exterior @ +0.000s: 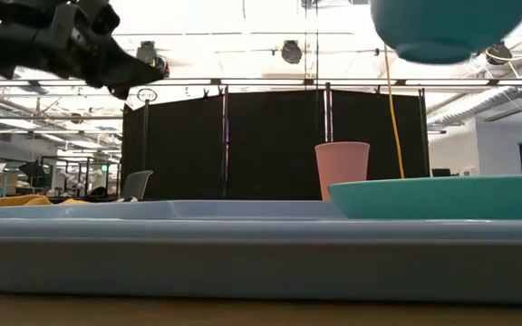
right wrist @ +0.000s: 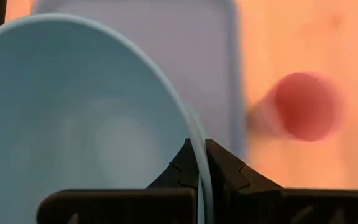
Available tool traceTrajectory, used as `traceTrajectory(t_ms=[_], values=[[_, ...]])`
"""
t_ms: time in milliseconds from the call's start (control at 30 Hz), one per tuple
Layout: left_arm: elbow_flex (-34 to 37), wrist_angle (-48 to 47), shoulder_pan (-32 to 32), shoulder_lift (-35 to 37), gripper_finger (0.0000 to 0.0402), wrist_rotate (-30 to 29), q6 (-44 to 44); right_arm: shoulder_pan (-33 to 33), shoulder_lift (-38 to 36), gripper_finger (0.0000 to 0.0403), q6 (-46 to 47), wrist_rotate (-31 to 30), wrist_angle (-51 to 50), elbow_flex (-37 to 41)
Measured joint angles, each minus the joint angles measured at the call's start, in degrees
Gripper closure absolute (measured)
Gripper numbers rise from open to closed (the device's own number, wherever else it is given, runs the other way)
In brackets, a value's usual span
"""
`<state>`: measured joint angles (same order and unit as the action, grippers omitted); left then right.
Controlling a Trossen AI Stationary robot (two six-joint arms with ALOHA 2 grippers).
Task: Set up tray
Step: Put the light blue bowl on the light green plate
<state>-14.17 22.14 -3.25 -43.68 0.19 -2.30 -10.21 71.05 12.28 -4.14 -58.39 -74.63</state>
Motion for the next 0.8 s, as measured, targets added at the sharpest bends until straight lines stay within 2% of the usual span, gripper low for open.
traceTrajectory(t_ms=[167, 400, 533, 800], values=[[2.1, 3.0, 0.0, -0.2, 0.0386, -0.8, 1.4, -4.4, 8.9, 0.0403, 2.6, 1.5, 0.4, 0.0], [2.3, 3.1, 0.7, -0.2, 0.0385, -0.2, 2.8, -5.7, 16.6, 0.0403, 2.5, 4.2, 3.9, 0.4], [2.3, 3.2, 1.3, -0.2, 0.0385, -0.2, 2.6, -5.7, 16.3, 0.0403, 1.1, 4.2, 7.5, 5.2], [2.3, 3.3, 2.2, -0.2, 0.0385, -0.2, 2.7, -4.2, 8.6, 0.0403, 4.2, 4.3, 21.2, 18.4]])
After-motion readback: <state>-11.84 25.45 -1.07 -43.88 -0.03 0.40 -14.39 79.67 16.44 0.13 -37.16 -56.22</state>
